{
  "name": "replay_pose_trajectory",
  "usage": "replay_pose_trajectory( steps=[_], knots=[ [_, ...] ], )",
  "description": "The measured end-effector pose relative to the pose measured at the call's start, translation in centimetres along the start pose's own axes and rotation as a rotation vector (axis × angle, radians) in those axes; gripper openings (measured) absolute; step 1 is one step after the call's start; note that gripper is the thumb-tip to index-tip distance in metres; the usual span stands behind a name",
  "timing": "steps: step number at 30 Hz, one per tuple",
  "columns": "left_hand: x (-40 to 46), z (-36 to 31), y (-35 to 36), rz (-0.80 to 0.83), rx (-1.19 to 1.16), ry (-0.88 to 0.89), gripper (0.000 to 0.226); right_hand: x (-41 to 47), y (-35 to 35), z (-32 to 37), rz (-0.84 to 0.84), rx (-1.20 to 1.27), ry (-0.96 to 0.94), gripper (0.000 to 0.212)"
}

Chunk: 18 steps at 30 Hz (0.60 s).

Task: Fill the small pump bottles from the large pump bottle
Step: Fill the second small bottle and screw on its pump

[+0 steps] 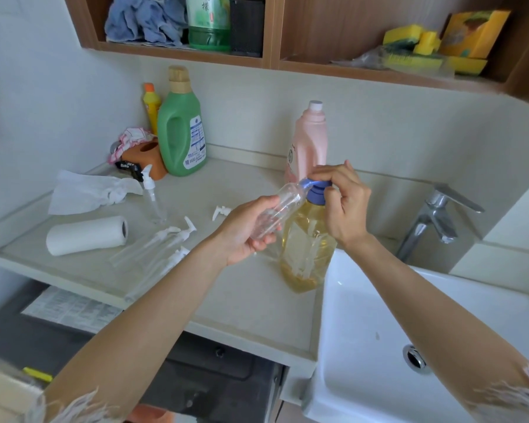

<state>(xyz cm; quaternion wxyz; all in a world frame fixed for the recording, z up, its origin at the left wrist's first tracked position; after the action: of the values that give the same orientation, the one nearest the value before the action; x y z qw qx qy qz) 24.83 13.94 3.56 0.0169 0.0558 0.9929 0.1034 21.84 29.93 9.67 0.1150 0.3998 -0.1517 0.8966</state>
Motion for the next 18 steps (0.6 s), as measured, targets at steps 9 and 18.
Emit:
replay_pose_trajectory(
  steps=[9,18],
  knots=[
    [-0.7,-0.6,0.9,0.022,-0.026,0.013,0.021,2.8,-0.8,2.4,0.17,-0.048,-0.003,0.043],
    [-0.4,0.0,1.1,0.035,-0.106,0.029,0.023,1.2,-0.8,1.5,0.112,0.047,-0.01,0.041]
  ],
)
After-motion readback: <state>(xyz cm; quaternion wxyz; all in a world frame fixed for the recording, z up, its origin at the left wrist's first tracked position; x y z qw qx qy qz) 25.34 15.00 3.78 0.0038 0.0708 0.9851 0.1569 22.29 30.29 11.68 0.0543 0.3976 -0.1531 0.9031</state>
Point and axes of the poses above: each hand's wrist, its own x-axis towards the middle knuckle, its own y-axis out of the palm, z = x × y, the point moved 7 cm from there along x, towards the middle knuckle, and after that the axes turned 12 degrees about y, right-handed, at the moved point
